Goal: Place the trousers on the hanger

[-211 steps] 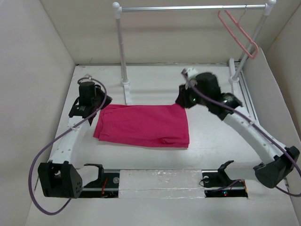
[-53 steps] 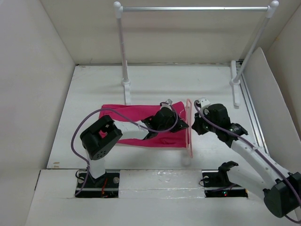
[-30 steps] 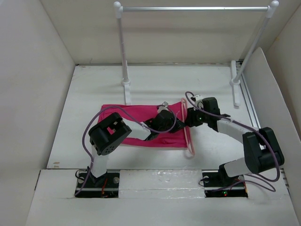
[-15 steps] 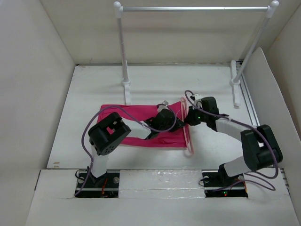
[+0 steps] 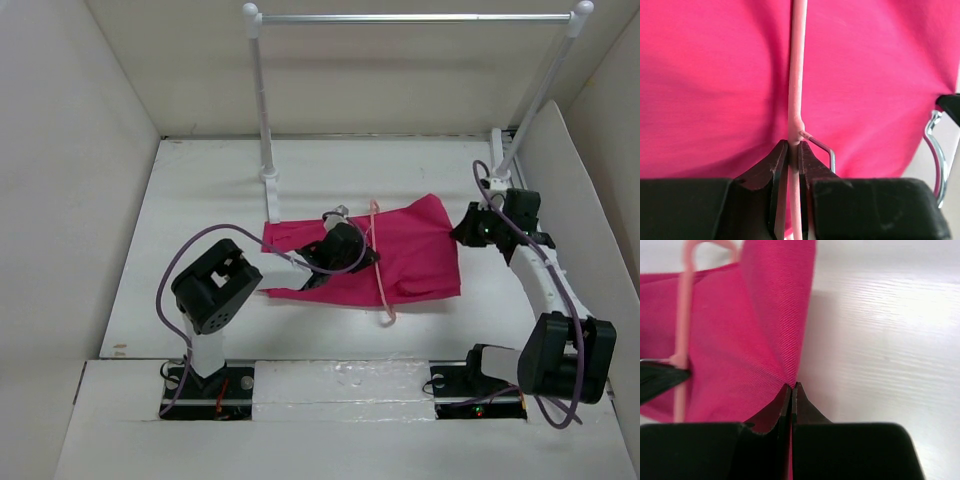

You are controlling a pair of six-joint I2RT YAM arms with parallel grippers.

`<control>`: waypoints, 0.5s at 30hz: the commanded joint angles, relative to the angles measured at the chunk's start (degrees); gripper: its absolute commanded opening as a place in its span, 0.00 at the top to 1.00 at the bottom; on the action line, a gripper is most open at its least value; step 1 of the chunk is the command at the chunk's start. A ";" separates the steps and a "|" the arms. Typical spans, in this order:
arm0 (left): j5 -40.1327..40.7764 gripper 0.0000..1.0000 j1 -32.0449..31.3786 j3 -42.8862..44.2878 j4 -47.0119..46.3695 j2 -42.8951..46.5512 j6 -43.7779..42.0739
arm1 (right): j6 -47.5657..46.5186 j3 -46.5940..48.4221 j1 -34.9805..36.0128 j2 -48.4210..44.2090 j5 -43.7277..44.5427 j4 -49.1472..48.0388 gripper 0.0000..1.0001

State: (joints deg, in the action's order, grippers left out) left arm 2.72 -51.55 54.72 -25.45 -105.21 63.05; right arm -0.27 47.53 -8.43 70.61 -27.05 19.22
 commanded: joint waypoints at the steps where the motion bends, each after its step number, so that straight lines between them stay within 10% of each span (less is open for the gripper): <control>1: 5.71 1.00 1.97 -3.90 8.66 3.51 -3.54 | -2.71 4.06 -4.05 -2.49 1.56 2.30 1.00; 15: 5.80 1.00 2.42 -2.51 8.67 9.32 -13.12 | -1.92 -0.24 -6.08 0.58 1.20 -1.65 1.00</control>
State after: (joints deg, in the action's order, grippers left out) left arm 5.23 -48.03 50.00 -20.88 -97.65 56.16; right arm -1.61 46.76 -16.05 71.09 -26.96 22.26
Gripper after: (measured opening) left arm 0.064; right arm 0.018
